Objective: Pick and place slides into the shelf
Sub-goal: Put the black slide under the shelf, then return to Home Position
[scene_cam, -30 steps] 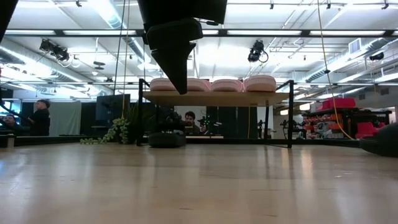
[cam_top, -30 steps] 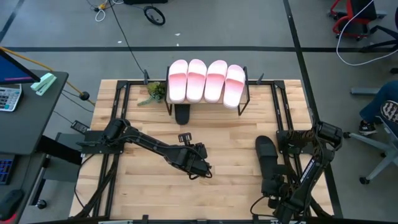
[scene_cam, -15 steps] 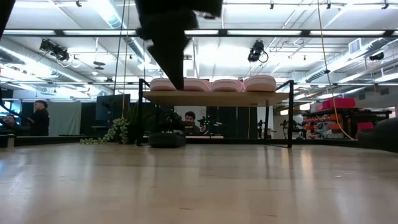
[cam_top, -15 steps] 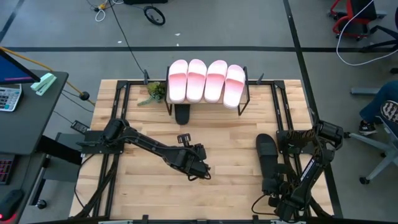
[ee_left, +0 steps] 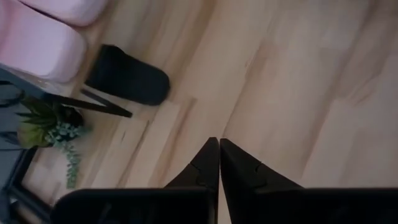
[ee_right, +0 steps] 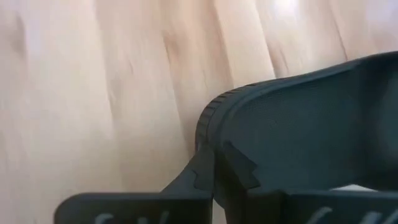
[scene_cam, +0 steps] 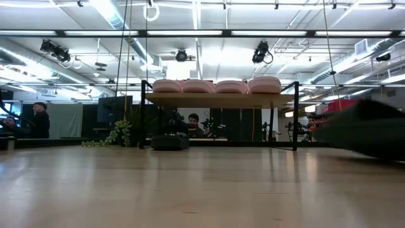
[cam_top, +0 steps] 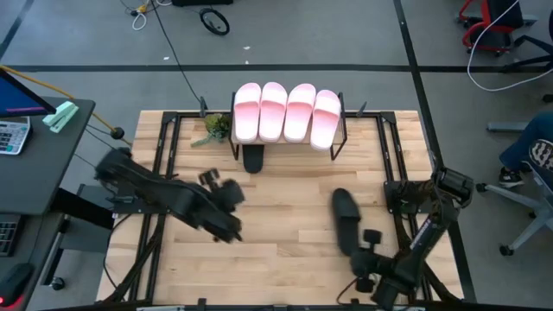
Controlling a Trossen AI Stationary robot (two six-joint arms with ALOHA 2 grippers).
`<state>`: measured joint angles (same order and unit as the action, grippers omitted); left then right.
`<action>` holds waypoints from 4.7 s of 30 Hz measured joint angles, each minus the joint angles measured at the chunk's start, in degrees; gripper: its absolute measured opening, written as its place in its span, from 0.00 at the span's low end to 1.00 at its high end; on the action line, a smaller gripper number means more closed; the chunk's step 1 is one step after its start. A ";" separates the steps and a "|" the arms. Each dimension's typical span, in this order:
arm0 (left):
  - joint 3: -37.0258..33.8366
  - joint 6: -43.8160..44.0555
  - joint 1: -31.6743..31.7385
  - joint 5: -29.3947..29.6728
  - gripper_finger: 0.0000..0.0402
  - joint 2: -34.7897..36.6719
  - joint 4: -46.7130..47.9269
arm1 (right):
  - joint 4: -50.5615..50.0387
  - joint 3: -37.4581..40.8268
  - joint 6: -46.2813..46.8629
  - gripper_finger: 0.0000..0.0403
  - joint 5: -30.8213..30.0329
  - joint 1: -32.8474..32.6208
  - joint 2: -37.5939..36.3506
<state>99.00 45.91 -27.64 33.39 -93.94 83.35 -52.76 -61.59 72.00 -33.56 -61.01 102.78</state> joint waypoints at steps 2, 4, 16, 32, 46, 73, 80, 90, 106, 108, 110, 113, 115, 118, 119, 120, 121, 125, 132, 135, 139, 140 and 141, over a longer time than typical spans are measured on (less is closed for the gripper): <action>0.00 -0.33 0.09 0.07 0.03 3.77 -0.08 | 5.19 -0.02 -9.86 0.02 -0.72 3.82 0.00; 0.00 -2.09 0.32 0.56 0.02 7.44 -0.15 | 12.08 -0.04 -19.79 0.02 -0.75 8.73 0.02; 0.02 -3.04 0.83 7.08 0.07 20.32 -0.41 | 37.64 -0.11 -56.24 0.02 -4.52 36.31 0.02; 0.02 -6.55 0.79 7.08 0.05 20.53 -0.39 | 38.13 -0.11 -69.13 0.02 2.38 53.12 0.02; 0.02 -6.56 0.79 7.08 0.01 20.49 -0.38 | 38.30 -0.11 -75.19 0.02 4.39 59.14 0.02; 0.02 -9.10 0.79 7.08 0.06 20.46 -0.22 | 35.06 -12.30 -77.83 0.02 2.51 64.85 13.15; 0.02 -9.11 0.79 7.08 0.04 20.46 -0.02 | 25.02 -19.01 -74.15 0.02 3.09 65.30 15.68; 0.00 -9.09 0.79 7.06 0.04 20.46 0.11 | 25.12 -19.25 -74.70 0.02 4.02 65.35 15.74; 0.00 -9.05 0.79 7.06 0.02 20.46 0.04 | 27.12 -19.23 -72.91 0.27 7.98 65.61 15.72; 0.00 -9.05 0.79 7.06 0.02 20.46 0.04 | 27.16 -19.23 -72.86 0.30 7.98 65.56 15.72; 0.00 -9.04 0.79 7.06 0.03 20.46 0.06 | 27.20 -19.23 -71.61 0.32 8.00 64.98 15.72; 0.00 -9.03 0.79 7.06 0.05 20.46 0.04 | 26.99 -19.23 -68.26 0.32 7.95 63.46 15.72; 0.00 -9.03 0.79 7.06 0.06 20.46 0.04 | 26.44 -19.23 -67.00 0.32 8.06 61.56 15.72; 0.00 -9.03 0.79 7.06 0.05 20.46 0.05 | 25.21 -19.16 -66.55 0.31 8.12 58.16 14.99; 0.00 -9.02 0.79 7.06 0.04 20.46 0.04 | 24.72 -19.16 -66.51 0.31 7.85 57.00 14.27; 0.00 -9.03 0.79 7.06 0.03 20.46 0.05 | 23.98 -19.14 -66.35 0.30 7.42 55.81 13.55; 0.00 -9.02 0.79 7.06 0.03 20.46 0.04 | 23.47 -19.14 -66.07 0.30 6.79 54.44 12.47; 0.00 -7.66 0.79 7.06 0.02 20.46 -0.20 | 20.38 -19.14 -63.63 0.28 6.90 49.19 6.17; 0.00 -5.99 0.79 7.00 0.08 20.49 -0.31 | 15.36 -19.14 -61.10 0.28 8.61 40.57 -9.21; 0.00 -6.48 0.79 7.02 0.10 20.49 -0.52 | 15.36 -19.16 -57.42 0.28 8.71 37.06 -16.15; -0.07 -5.14 -0.07 7.06 0.11 22.34 -0.45 | 12.39 -19.01 -52.23 0.27 8.40 32.74 -24.42; -0.07 -4.42 -0.85 7.08 0.10 23.33 -0.43 | 11.48 -18.46 -51.49 0.27 7.88 31.57 -26.36; -0.06 -4.10 -1.74 7.13 0.10 24.24 -0.37 | 10.59 -17.59 -51.03 0.28 6.61 30.15 -28.08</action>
<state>98.94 41.81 -29.38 40.51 -69.69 82.98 -42.17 -79.18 20.98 -26.95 -30.86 74.71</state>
